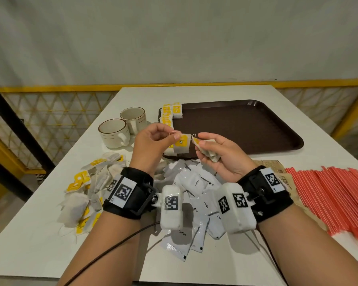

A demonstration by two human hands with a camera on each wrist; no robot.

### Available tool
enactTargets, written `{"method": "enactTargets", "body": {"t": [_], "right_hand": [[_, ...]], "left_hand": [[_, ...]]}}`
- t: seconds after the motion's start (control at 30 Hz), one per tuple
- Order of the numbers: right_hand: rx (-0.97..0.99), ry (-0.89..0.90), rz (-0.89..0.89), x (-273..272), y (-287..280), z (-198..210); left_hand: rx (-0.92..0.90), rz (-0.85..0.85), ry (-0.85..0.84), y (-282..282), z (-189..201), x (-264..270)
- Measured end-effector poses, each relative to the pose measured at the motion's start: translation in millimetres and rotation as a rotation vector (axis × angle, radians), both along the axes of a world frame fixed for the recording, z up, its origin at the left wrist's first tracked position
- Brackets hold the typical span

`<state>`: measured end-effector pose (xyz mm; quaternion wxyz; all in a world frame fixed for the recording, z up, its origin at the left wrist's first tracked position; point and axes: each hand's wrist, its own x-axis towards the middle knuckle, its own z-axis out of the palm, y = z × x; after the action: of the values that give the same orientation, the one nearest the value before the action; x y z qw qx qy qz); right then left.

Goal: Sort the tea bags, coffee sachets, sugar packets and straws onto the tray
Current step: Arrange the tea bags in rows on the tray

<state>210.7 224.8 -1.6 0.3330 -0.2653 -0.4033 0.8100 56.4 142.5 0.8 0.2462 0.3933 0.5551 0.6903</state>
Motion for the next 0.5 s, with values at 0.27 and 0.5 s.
{"method": "enactTargets", "body": {"t": [0.27,0.5], "right_hand": [[0.052,-0.057,0.073,0.1,-5.4,1.7],[0.123,-0.146,0.057,-0.5,-5.7,-0.2]], "left_hand": [[-0.071,-0.052,-0.080,3.4,-5.0,-0.7],[-0.066,-0.062,-0.043,4.0,-5.7,5.5]]}}
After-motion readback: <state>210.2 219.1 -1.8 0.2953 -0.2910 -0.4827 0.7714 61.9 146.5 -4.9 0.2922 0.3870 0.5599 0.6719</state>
